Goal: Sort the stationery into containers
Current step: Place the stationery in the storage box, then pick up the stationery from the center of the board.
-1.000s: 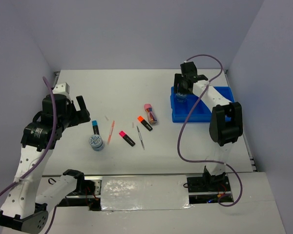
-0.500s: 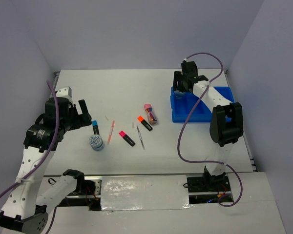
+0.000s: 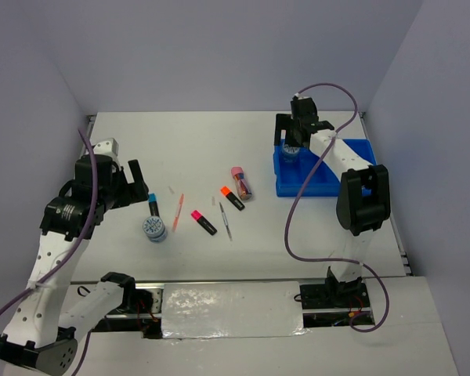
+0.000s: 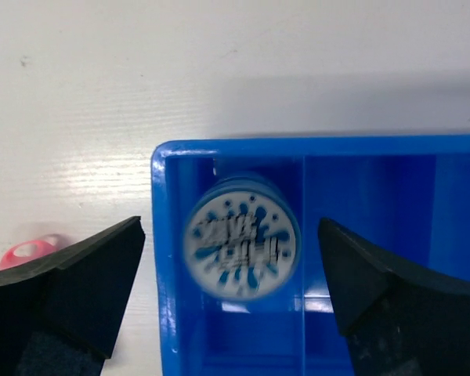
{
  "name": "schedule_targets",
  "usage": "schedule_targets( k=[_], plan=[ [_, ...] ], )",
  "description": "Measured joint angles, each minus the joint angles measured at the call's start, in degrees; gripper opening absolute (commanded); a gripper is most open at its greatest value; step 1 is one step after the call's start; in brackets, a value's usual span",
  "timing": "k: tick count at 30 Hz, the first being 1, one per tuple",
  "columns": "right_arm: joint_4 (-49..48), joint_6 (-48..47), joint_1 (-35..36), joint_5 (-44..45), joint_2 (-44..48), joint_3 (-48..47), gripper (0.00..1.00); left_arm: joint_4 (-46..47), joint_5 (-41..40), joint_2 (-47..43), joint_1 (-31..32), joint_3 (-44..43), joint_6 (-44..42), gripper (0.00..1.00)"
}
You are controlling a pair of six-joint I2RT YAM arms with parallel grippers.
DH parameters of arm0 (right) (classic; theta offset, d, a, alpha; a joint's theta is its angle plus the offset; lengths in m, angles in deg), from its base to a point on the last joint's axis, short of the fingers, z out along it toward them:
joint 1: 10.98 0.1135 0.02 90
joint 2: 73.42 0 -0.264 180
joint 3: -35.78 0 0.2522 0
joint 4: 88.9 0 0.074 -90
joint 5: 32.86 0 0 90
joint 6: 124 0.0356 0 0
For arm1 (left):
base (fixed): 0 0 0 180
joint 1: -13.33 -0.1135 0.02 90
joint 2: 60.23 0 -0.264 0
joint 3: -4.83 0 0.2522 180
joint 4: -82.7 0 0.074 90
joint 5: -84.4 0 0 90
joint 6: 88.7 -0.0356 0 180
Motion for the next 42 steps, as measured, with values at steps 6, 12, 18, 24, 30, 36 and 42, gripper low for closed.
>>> schedule_targets(
  k=[6, 12, 18, 24, 30, 36, 42],
  plan=[
    [-0.87, -0.52, -0.04, -0.85, 0.0, -0.02, 1.0, 0.07, 0.59, 1.77, 0.0, -0.28, 0.0, 0.99],
    [-0.13, -0.52, 0.83, -2.45, 0.94, 0.0, 1.0, -0.07, 0.22, 1.77, 0.0, -0.5, 1.01, 0.99],
    [0.02, 0.11, 16.09, -2.54, 8.26, 0.52, 1.0, -8.22, -9.51, 5.88, 0.11, -8.55, 9.33, 0.99],
    [-6.88, 1.9, 41.07, -6.95, 8.96, 1.88, 1.0, -18.49, -22.14, 10.54, 0.11, -15.96, 20.04, 0.99],
    [-7.5, 0.33, 53.42, -7.78, -8.17, -10.67, 1.0, -22.16, -28.89, 7.8, -0.24, -20.26, 22.08, 0.99],
    [-0.68, -2.12, 56.59, -5.38, -23.3, -23.69, 1.0, -21.86, -28.0, 3.87, -0.31, -19.78, 18.93, 0.99],
    [3.17, -3.3, 56.76, -2.36, -26.8, -26.75, 0.94, -20.87, -25.35, 3.96, -0.31, -15.54, 16.11, 0.99]
  ],
)
